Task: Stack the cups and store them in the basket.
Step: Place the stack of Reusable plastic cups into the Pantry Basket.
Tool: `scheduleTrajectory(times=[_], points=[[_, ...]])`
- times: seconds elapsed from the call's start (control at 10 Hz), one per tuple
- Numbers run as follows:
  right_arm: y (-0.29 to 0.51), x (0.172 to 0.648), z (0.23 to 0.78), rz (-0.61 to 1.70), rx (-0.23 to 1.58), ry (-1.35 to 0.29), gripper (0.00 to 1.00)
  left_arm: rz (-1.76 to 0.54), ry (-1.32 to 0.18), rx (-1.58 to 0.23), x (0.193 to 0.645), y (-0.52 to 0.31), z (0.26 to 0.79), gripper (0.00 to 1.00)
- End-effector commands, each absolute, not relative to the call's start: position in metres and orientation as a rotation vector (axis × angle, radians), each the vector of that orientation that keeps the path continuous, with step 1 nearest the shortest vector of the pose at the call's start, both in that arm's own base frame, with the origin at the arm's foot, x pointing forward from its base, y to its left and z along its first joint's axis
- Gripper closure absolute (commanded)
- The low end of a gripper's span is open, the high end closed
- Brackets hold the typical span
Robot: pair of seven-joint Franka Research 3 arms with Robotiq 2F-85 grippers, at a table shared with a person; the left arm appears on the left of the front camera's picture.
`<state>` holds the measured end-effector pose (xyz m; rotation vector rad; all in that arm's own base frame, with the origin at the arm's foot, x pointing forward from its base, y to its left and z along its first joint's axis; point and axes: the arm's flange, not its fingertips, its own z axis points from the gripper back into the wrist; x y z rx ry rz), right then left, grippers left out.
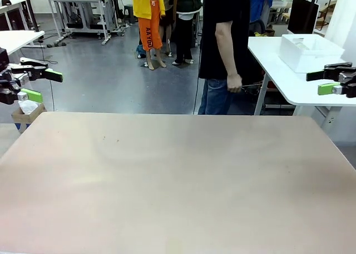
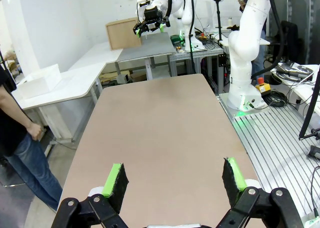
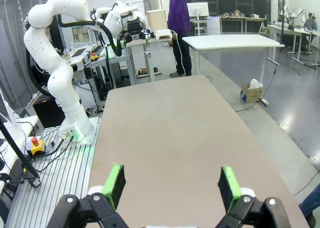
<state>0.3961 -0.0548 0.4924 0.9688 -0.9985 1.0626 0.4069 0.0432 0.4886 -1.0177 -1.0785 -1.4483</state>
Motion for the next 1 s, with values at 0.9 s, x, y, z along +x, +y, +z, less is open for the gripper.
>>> scheduleTrajectory(times=[0.9], points=[[-0.0543, 0.3954, 0.4969, 1.056, 0.954, -0.997, 0.00, -1.451, -1.079, -1.018, 0.4056, 0.0424, 0.4901, 0.00]])
